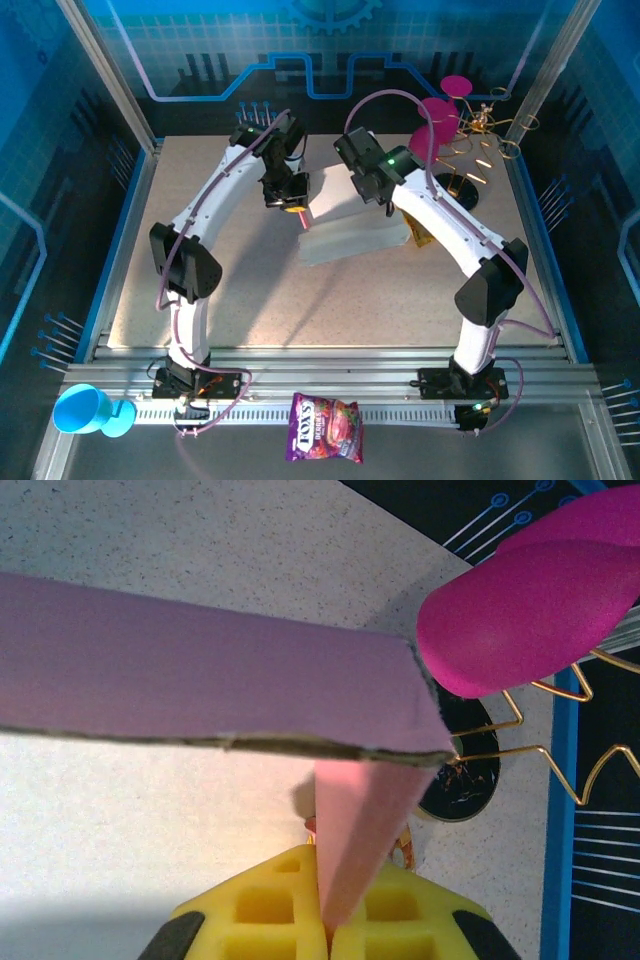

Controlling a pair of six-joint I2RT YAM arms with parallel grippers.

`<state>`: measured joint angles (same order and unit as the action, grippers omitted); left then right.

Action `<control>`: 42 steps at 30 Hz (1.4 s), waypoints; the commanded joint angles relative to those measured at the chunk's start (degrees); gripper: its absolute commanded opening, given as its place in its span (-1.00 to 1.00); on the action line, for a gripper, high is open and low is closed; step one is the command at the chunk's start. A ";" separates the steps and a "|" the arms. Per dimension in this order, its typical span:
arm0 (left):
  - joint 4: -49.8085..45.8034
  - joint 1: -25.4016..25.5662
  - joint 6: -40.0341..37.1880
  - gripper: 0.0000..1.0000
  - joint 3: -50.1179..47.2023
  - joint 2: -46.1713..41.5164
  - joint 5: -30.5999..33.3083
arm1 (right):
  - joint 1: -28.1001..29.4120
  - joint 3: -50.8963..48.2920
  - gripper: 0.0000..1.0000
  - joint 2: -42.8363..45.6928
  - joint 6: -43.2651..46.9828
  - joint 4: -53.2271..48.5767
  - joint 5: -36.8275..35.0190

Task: Fold the paper box

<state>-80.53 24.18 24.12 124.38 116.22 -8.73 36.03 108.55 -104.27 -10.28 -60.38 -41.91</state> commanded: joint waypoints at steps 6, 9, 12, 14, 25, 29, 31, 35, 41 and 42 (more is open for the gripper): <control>-3.87 0.07 3.45 -1.00 2.30 0.36 2.12 | 0.62 1.91 -1.00 -1.05 0.81 -4.87 -3.21; -3.54 0.07 3.64 -1.00 1.88 0.33 4.07 | 0.77 2.52 -1.00 -1.28 0.29 -5.76 -2.77; -2.57 0.09 3.87 -1.00 1.14 0.27 5.90 | 1.19 2.71 -1.00 -1.46 0.04 -6.23 -2.55; -2.61 0.25 4.34 -1.00 0.97 0.58 8.14 | 1.49 3.10 -1.00 -1.87 -0.33 -6.80 -2.52; -0.61 3.33 6.93 -1.00 -0.74 -0.24 22.83 | 3.51 5.62 -1.00 -3.98 -2.29 -8.35 -2.39; 1.65 3.06 6.83 -1.00 -2.16 -0.91 18.72 | 3.35 5.20 -1.00 -4.52 -2.13 -8.00 -1.75; 2.39 2.72 6.32 -1.00 -2.37 -1.21 15.76 | 2.87 4.71 -1.00 -4.47 -2.10 -7.67 -1.14; 3.28 2.03 5.81 -0.68 -3.42 -1.91 11.53 | 1.95 3.34 -1.00 -3.58 -1.30 -5.92 2.03; 7.25 1.22 4.89 -0.38 -8.09 -3.37 6.55 | 1.45 3.78 -1.00 -3.93 -0.81 -6.24 6.05; 7.76 1.12 4.76 -0.36 -8.60 -3.59 6.23 | 1.41 3.71 -1.00 -3.93 -0.84 -6.24 6.53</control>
<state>-75.13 25.78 29.91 117.40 115.52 1.17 37.82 112.44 -108.03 -11.92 -65.30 -37.89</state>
